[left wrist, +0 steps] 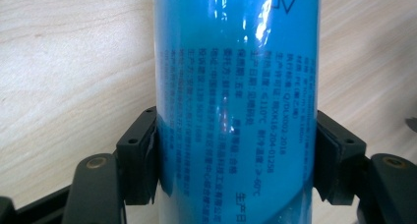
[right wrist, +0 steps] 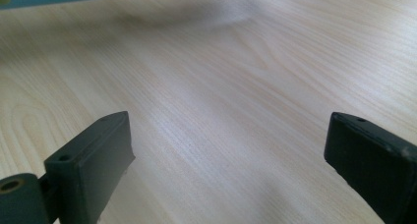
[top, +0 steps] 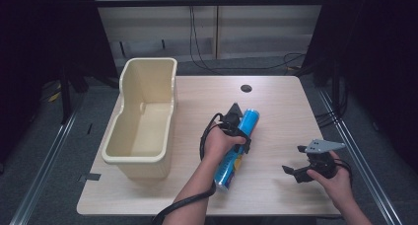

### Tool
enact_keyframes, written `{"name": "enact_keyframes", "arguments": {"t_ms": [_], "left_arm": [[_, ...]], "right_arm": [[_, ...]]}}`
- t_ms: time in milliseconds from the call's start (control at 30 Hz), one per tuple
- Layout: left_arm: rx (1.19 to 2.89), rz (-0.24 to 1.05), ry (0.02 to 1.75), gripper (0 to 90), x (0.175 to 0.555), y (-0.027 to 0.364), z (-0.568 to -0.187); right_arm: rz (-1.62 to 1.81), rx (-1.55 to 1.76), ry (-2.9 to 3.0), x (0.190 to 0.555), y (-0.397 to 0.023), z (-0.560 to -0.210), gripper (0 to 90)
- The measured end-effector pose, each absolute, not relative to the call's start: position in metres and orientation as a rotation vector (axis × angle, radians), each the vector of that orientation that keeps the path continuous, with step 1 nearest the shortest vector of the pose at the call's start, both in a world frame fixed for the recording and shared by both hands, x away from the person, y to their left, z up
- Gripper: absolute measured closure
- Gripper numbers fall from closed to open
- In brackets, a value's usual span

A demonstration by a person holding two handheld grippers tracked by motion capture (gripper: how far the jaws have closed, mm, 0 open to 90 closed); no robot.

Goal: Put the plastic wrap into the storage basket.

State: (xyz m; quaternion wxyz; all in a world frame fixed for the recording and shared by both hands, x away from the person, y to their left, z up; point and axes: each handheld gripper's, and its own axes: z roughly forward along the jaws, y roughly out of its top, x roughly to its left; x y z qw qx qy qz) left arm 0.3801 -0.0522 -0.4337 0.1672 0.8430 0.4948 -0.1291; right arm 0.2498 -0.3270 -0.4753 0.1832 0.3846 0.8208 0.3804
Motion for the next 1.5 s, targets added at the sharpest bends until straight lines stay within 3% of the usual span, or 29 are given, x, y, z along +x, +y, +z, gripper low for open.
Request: {"name": "enact_keyframes", "arguments": {"t_ms": [1500], "left_arm": [[2.392, -0.337, 1.458, 32.3, 0.383, 0.017, -0.32]], "right_arm": [[1.071, 1.054, 2.322, 0.249, -0.321, -0.474, 3.9]]}}
